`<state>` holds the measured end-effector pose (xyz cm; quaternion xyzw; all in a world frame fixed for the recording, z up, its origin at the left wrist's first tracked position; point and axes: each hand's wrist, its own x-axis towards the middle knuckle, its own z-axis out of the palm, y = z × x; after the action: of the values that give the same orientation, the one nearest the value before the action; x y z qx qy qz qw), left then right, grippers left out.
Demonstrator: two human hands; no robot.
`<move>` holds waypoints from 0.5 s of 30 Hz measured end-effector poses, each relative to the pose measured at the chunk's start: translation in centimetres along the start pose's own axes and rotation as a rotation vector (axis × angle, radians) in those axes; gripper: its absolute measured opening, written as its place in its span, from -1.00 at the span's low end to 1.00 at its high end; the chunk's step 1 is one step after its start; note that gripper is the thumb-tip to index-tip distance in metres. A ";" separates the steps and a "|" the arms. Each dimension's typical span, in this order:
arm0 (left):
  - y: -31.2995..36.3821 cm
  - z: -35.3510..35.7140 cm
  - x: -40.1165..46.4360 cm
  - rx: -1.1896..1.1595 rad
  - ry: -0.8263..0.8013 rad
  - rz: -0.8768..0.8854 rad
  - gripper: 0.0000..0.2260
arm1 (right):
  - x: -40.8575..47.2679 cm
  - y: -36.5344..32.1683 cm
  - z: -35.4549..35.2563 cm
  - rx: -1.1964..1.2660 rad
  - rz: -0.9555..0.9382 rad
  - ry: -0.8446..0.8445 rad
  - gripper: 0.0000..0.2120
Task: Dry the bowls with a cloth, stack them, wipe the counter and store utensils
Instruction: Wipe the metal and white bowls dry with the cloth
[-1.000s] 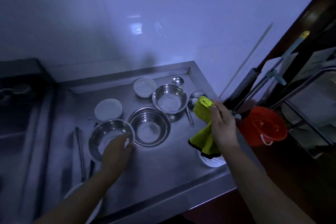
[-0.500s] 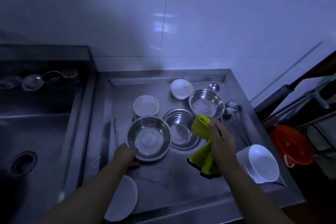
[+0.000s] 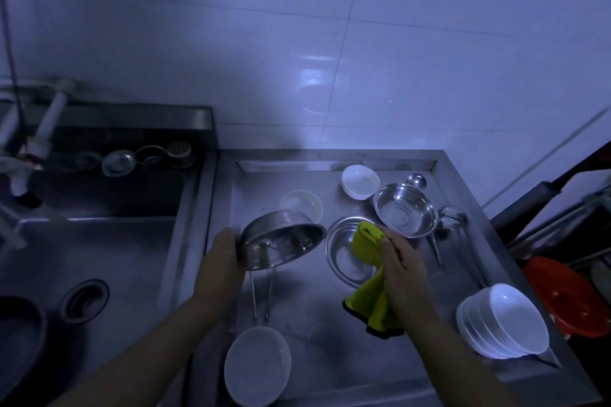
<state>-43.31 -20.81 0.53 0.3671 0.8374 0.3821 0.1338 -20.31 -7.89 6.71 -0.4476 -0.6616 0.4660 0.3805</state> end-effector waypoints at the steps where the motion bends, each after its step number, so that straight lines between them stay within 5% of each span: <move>1: 0.0 -0.8 -0.1 0.033 0.010 0.036 -0.80 | -0.2 -0.3 0.5 0.009 -0.015 0.000 -0.66; 8: 0.1 -4.6 -0.6 0.223 0.002 0.181 -0.54 | -1.6 -1.4 4.0 0.004 -0.038 0.005 -0.77; 15: 0.7 -7.3 -1.4 -0.032 0.030 0.044 -0.51 | -3.1 -3.2 6.3 -0.047 -0.098 0.040 -0.91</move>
<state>-45.67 -25.43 5.83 0.3776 0.8247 0.4041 0.1184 -25.93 -13.08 7.75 -0.4328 -0.6858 0.4221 0.4053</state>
